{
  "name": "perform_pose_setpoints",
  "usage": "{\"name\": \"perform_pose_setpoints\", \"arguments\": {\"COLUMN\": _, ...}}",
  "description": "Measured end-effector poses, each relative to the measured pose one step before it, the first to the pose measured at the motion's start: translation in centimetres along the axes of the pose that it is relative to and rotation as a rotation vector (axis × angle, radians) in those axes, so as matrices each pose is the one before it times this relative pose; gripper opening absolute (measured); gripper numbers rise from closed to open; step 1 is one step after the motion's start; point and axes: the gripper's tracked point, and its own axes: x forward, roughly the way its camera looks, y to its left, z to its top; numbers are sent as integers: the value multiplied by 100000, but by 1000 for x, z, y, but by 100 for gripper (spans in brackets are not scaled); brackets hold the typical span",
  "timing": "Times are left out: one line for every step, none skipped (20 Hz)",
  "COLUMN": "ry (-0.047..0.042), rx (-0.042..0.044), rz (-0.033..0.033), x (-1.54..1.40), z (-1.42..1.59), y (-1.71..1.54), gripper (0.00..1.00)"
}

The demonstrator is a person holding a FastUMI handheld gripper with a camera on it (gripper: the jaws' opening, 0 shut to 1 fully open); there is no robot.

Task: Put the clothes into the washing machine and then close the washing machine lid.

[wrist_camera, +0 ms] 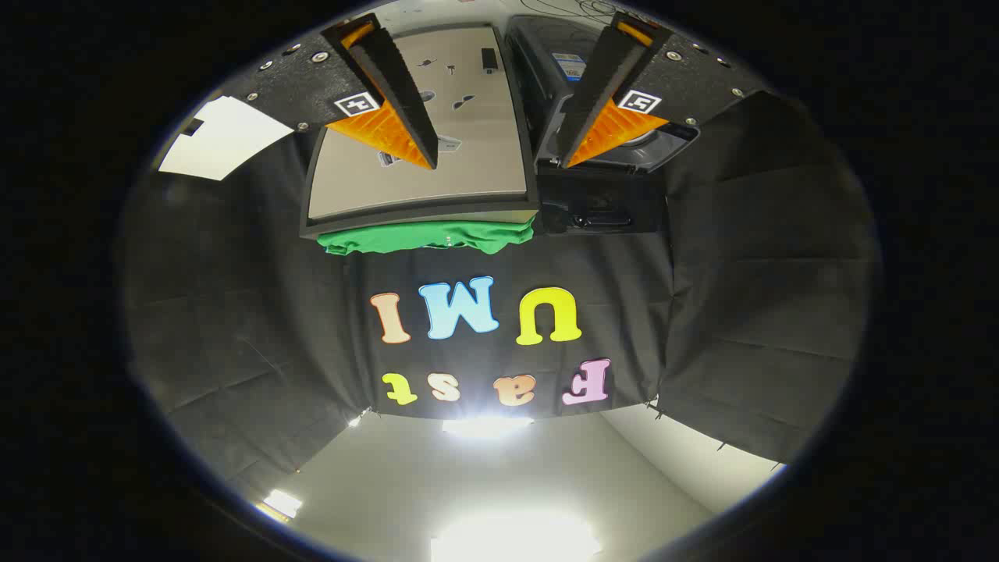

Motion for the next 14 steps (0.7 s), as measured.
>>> {"name": "perform_pose_setpoints", "arguments": {"ry": -111, "rx": -12, "rz": -161, "x": 52, "z": 123, "y": -94, "gripper": 95}}
{"name": "perform_pose_setpoints", "arguments": {"ry": -318, "rx": -108, "rz": -203, "x": 7, "z": 218, "y": -28, "gripper": 95}}
{"name": "perform_pose_setpoints", "arguments": {"ry": -380, "rx": -102, "rz": -205, "x": 45, "z": 374, "y": -69, "gripper": 95}}
{"name": "perform_pose_setpoints", "arguments": {"ry": -563, "rx": -62, "rz": -219, "x": -21, "z": 345, "y": -80, "gripper": 95}}
{"name": "perform_pose_setpoints", "arguments": {"ry": -588, "rx": -40, "rz": -232, "x": 77, "z": 401, "y": -76, "gripper": 95}}
{"name": "perform_pose_setpoints", "arguments": {"ry": -636, "rx": -34, "rz": -270, "x": 51, "z": 459, "y": -74, "gripper": 95}}
{"name": "perform_pose_setpoints", "arguments": {"ry": -632, "rx": -90, "rz": -296, "x": 135, "z": 391, "y": -74, "gripper": 95}}
{"name": "perform_pose_setpoints", "arguments": {"ry": -703, "rx": -87, "rz": -91, "x": 208, "z": 416, "y": -20, "gripper": 95}}
{"name": "perform_pose_setpoints", "arguments": {"ry": -523, "rx": -98, "rz": 24, "x": 186, "z": 225, "y": 45, "gripper": 95}}
{"name": "perform_pose_setpoints", "arguments": {"ry": -485, "rx": -43, "rz": 250, "x": 232, "z": 240, "y": 67, "gripper": 95}}
{"name": "perform_pose_setpoints", "arguments": {"ry": -257, "rx": -192, "rz": 463, "x": 229, "z": 106, "y": 175, "gripper": 95}}
{"name": "perform_pose_setpoints", "arguments": {"ry": 63, "rx": -417, "rz": 650, "x": 271, "z": 130, "y": 214, "gripper": 95}}
{"name": "perform_pose_setpoints", "arguments": {"ry": 65, "rx": -455, "rz": 566, "x": 246, "z": 44, "y": 151, "gripper": 95}}
{"name": "perform_pose_setpoints", "arguments": {"ry": -225, "rx": -212, "rz": 147, "x": 161, "z": 190, "y": 44, "gripper": 95}}
